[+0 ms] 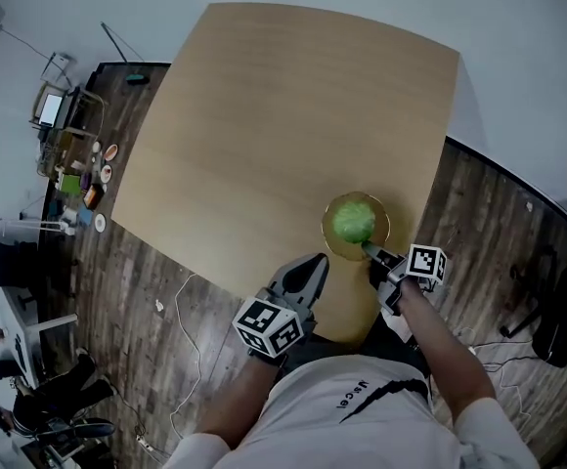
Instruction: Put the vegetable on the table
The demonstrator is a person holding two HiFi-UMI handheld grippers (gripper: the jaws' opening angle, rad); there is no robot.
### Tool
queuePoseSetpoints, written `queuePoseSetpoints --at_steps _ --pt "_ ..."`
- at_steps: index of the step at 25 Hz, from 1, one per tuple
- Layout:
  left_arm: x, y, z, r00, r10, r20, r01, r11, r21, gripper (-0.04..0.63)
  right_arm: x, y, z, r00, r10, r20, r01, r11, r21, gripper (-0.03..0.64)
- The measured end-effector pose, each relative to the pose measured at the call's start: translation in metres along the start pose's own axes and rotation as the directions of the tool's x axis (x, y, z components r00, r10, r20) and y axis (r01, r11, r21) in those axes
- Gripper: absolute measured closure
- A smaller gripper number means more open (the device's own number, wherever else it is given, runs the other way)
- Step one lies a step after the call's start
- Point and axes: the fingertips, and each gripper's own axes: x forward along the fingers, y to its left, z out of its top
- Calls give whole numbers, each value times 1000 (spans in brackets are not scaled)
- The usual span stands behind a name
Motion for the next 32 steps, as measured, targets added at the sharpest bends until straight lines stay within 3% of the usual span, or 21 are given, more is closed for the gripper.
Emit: queuePoseSetpoints --at_steps 11,22,32 --pt "4 47 8 1000 13 -8 -14 997 -78 582 44 -29 15 993 -119 3 118 991 69 566" --pt "15 73 7 1000 25 -17 -26 994 -102 583 74 -25 41 986 -164 23 162 983 83 566" --pt "19 79 14 1000 20 -9 -20 993 -113 582 70 -31 50 922 -385 -43 386 922 22 520"
